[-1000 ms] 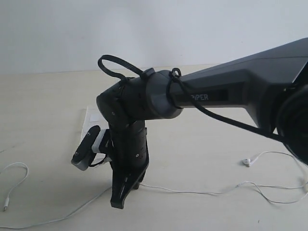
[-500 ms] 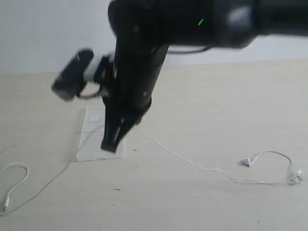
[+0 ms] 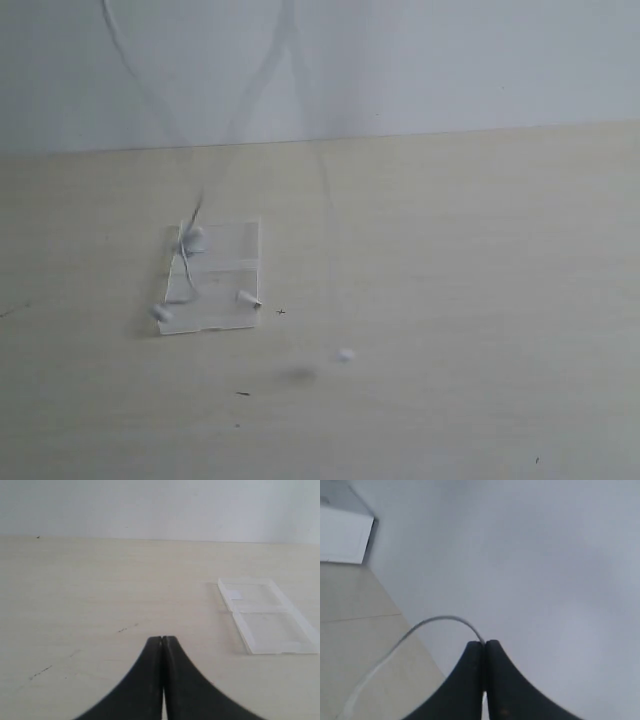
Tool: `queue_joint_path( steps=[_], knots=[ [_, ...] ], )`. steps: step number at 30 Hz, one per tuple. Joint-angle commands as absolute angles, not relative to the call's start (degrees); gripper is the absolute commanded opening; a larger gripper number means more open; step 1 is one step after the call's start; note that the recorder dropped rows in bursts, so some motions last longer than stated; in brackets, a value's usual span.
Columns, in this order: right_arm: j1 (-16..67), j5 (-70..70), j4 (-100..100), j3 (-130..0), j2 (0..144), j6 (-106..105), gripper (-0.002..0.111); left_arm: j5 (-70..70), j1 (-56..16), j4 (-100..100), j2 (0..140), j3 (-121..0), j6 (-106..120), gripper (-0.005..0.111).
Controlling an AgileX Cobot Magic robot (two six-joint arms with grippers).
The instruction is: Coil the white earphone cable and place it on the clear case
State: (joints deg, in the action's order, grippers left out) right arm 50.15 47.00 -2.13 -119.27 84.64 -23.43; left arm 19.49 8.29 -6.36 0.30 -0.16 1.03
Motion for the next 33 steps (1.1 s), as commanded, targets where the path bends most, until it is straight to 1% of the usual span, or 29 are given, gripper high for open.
queue_joint_path(
  steps=[1,22,33],
  knots=[
    [49.87,47.0,-3.09,-122.23,84.84,-20.76,0.0,19.2,8.02,-6.32,0.0,0.0,1.28,0.0],
    [49.87,48.72,-2.68,-122.23,84.97,-20.76,0.0,19.09,8.02,-6.32,0.0,0.0,1.28,0.0],
    [49.87,50.56,-1.24,-122.23,84.97,-20.76,0.0,14.26,8.02,-2.55,0.0,0.0,1.28,0.0]
  ],
)
